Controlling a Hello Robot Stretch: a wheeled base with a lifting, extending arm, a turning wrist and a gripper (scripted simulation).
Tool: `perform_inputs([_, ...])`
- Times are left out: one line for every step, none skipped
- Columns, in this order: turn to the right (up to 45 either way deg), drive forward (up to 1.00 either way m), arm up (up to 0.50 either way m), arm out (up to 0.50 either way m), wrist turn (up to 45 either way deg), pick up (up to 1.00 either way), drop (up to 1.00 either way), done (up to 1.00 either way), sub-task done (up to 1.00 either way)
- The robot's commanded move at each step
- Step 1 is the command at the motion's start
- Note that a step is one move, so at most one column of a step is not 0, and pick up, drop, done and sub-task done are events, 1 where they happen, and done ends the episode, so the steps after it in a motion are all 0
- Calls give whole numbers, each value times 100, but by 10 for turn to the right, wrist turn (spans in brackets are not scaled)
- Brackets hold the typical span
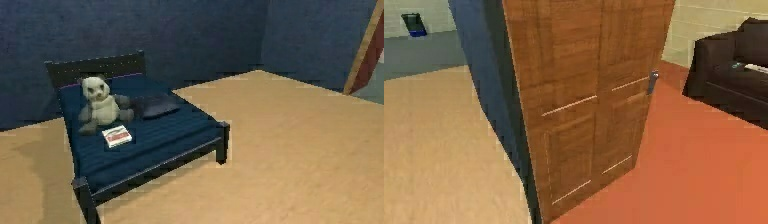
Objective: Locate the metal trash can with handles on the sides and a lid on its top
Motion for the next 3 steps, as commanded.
perform_inputs([0,75,0,0,0,0,0,0,0])
perform_inputs([450,0,0,0,0,0,0,0,0])
perform_inputs([120,0,0,0,0,0,0,0,0])
